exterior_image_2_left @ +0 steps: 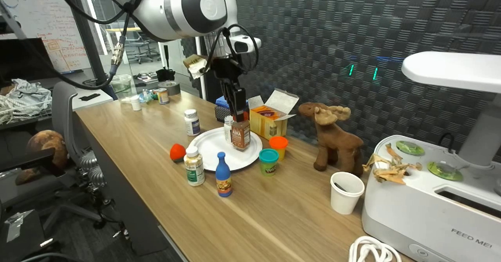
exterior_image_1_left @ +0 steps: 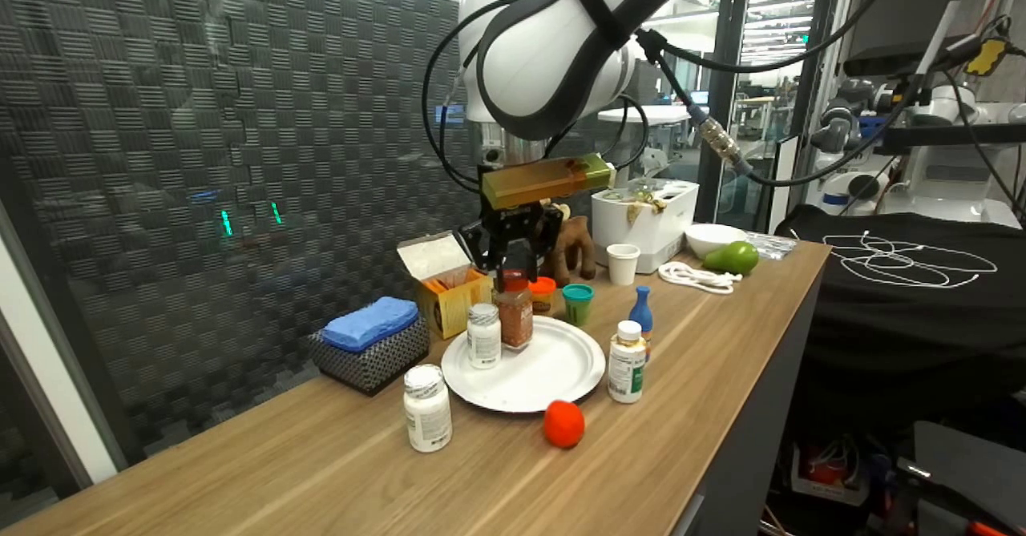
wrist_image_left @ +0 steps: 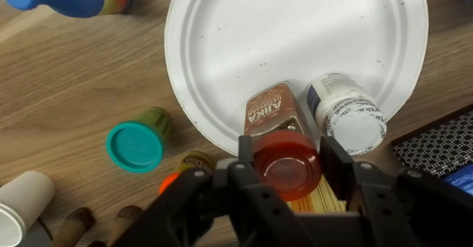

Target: Place the bottles and orange plush toy on the white plate

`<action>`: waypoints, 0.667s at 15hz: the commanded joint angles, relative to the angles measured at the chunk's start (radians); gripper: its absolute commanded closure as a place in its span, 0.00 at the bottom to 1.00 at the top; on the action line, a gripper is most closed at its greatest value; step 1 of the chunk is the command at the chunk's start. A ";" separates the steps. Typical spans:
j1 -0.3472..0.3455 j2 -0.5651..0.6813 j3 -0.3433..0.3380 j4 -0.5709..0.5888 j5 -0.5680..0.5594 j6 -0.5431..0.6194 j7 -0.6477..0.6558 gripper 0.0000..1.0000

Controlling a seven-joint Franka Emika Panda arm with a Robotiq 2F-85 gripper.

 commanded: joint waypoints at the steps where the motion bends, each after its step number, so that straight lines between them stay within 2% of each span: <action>1: 0.002 0.032 -0.009 0.047 0.060 0.029 -0.036 0.76; 5: 0.005 0.057 -0.009 0.059 0.101 0.039 -0.057 0.76; 6: 0.006 0.057 -0.010 0.060 0.101 0.036 -0.062 0.60; 7: 0.005 0.055 -0.010 0.058 0.104 0.032 -0.067 0.26; 9: 0.009 0.044 -0.016 0.049 0.102 0.025 -0.066 0.20; 10: 0.012 0.040 -0.020 0.047 0.097 0.025 -0.060 0.12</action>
